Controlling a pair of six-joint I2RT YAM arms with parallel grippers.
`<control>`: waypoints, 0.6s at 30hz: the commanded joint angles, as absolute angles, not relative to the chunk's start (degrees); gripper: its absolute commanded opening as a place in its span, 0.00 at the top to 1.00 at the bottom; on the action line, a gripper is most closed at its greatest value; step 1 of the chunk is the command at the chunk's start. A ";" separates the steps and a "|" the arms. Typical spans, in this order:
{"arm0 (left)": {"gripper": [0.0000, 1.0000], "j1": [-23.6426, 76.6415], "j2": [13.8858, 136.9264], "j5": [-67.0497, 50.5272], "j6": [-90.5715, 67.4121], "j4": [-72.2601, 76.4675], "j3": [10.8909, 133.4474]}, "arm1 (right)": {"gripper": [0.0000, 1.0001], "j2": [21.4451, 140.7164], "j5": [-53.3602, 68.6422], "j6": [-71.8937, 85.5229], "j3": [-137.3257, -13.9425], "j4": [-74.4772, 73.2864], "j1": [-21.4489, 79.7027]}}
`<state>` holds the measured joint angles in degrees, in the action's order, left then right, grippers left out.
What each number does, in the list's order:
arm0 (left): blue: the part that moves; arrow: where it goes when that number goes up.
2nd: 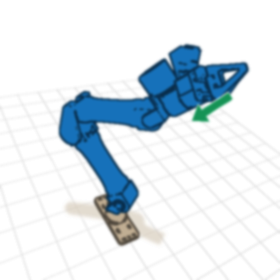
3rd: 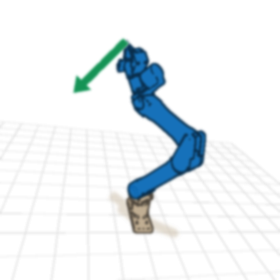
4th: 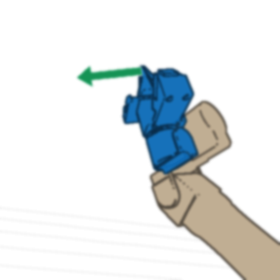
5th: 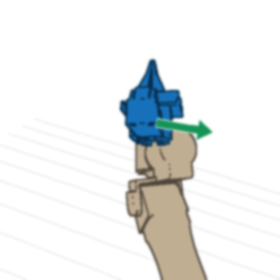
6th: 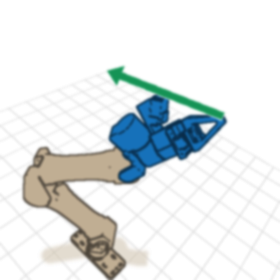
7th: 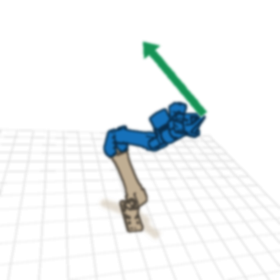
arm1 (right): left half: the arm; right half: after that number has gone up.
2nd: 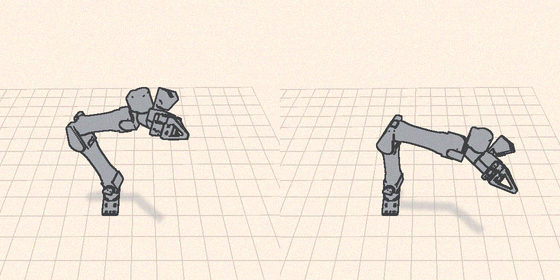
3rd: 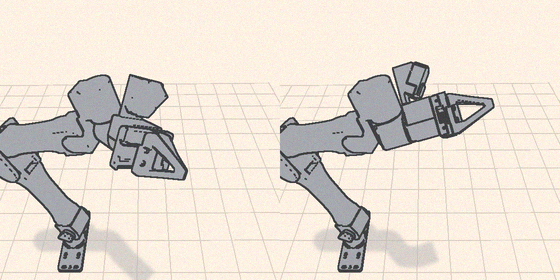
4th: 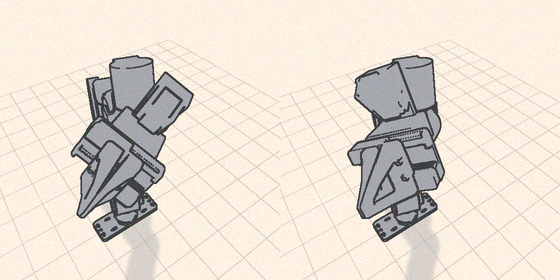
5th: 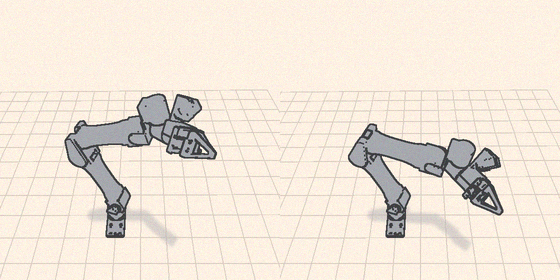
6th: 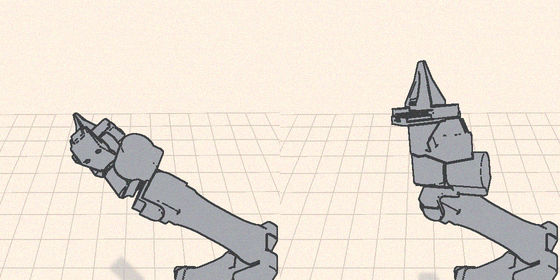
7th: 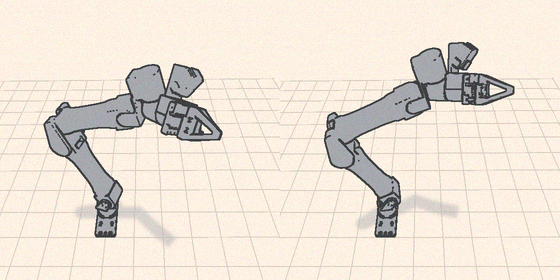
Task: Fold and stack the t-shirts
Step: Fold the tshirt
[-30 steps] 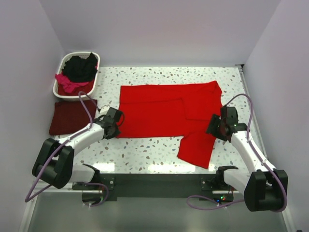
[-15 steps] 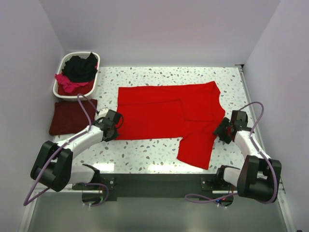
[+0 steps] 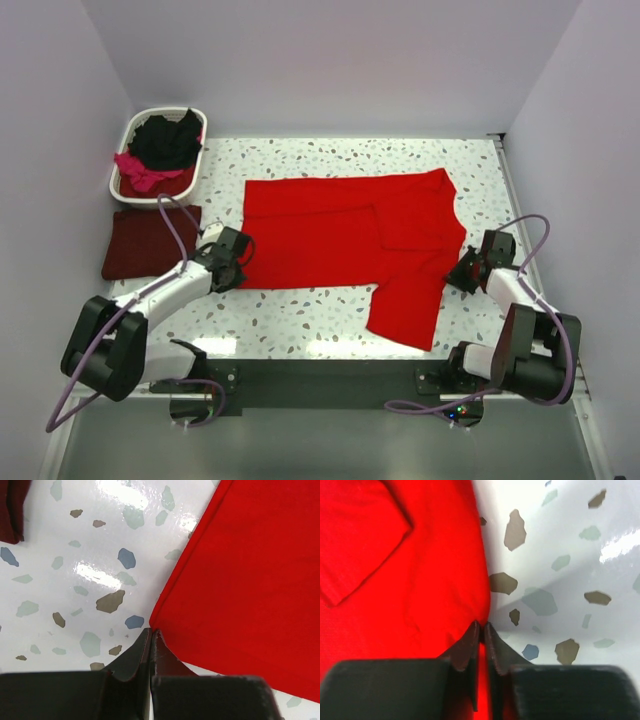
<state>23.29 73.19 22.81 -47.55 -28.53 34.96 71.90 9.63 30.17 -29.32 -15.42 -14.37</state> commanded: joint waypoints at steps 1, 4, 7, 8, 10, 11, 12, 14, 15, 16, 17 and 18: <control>1.00 23.29 71.02 24.79 -49.13 -30.32 35.07 | 0.97 70.67 9.67 29.97 -29.00 -17.92 -14.77; 1.00 23.29 68.56 23.91 -49.22 -31.99 35.33 | 1.00 67.42 9.14 29.80 -30.76 -25.03 -14.94; 1.00 23.03 65.14 23.99 -48.43 -33.48 35.33 | 1.00 64.00 8.88 29.79 -33.04 -30.75 -14.94; 1.00 22.85 64.69 23.56 -48.08 -33.57 35.33 | 1.00 63.29 8.88 29.88 -34.18 -31.54 -14.94; 1.00 21.72 64.07 22.86 -46.77 -33.66 36.30 | 1.00 62.23 9.49 30.15 -35.50 -33.13 -15.03; 1.00 21.19 64.42 21.89 -46.15 -33.58 36.73 | 1.00 62.23 9.75 30.49 -36.90 -33.13 -14.94; 1.00 20.05 64.86 21.36 -45.53 -33.40 37.96 | 1.00 62.31 10.28 30.67 -37.61 -32.96 -15.03; 1.00 18.99 66.00 20.04 -43.60 -32.87 39.45 | 1.00 64.24 10.72 30.94 -40.06 -32.70 -14.94; 1.00 17.51 67.49 19.60 -42.90 -32.44 41.12 | 1.00 65.12 10.98 31.02 -40.95 -32.52 -15.03; 1.00 16.71 68.28 19.16 -41.50 -32.17 42.09 | 1.00 66.26 11.51 31.11 -41.91 -32.61 -14.94; 1.00 15.83 69.07 17.86 -40.79 -31.91 42.97 | 1.00 68.27 11.77 31.11 -43.66 -32.61 -15.03; 1.00 14.95 70.82 16.97 -40.09 -31.38 44.81 | 1.00 69.42 12.13 31.20 -44.55 -32.35 -15.03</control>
<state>17.32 68.49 19.11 -43.81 -32.93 39.72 66.46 10.46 30.46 -40.23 -31.83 -14.70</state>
